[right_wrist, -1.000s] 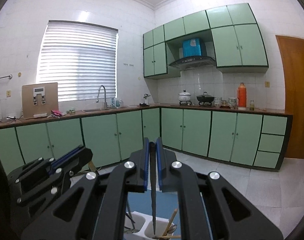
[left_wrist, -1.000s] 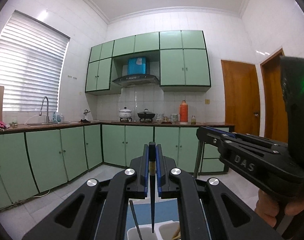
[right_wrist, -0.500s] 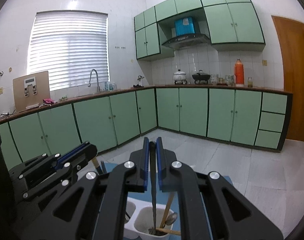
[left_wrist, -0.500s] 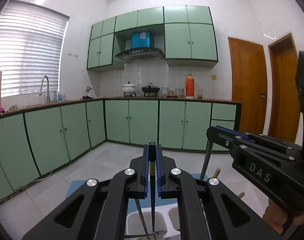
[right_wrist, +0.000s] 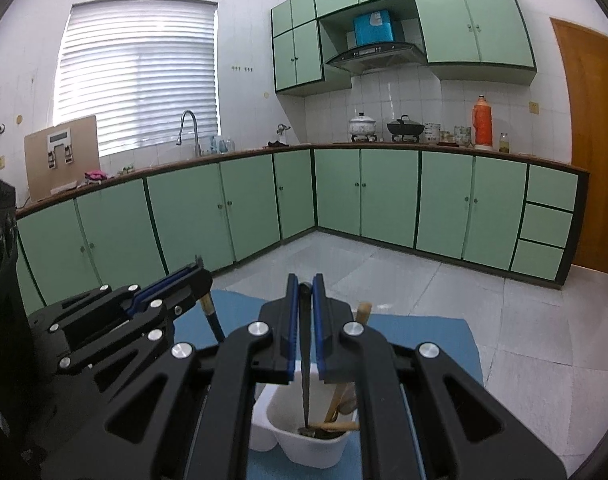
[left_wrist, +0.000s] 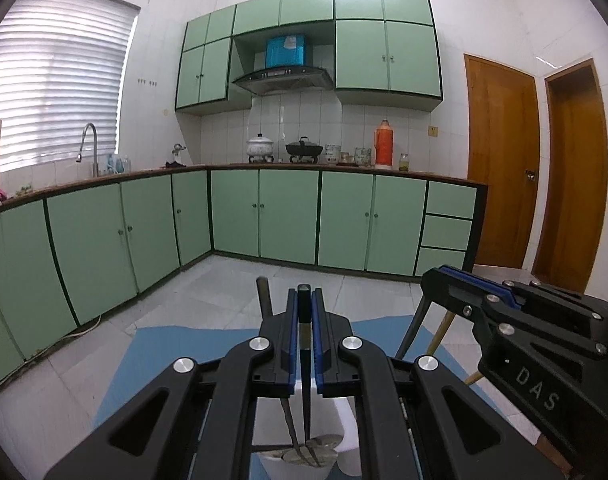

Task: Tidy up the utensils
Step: 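Open both tools to release the chopsticks into the holder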

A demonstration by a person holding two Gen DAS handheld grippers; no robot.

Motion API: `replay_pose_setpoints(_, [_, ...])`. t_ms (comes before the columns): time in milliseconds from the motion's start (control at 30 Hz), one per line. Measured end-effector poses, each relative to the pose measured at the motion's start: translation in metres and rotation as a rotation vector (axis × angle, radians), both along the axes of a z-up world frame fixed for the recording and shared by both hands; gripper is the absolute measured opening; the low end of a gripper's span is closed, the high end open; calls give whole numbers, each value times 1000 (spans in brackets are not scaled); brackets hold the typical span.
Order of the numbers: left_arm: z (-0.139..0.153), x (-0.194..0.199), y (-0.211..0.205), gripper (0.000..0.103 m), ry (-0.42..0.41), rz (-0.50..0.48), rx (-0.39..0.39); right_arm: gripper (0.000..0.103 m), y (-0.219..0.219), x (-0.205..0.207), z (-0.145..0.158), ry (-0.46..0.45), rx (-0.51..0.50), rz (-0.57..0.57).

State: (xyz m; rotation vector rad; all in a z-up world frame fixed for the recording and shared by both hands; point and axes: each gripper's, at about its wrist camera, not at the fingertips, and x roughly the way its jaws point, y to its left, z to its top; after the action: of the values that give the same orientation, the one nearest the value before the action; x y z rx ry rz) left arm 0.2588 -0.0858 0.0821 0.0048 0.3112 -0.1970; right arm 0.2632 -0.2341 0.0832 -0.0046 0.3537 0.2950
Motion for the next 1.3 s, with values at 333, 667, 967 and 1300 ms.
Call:
replay_pose_setpoints(333, [1,-5,10,11,10,15,-21,10,-4,-8,1,8,4,-24])
replay_pose_setpoints(667, [34,-40,20,50,-91,22,-55,30,-30,-47,44,-120,74,-34])
replay_pose_setpoints(967, [50,-82,35,82,-162,77,-62,49,-67,-100,61,-220,155,-70])
replay_pose_setpoints(1300, [37,-131,42,97,-151,104,-47,87,-94,-149,32,-238,199,-140])
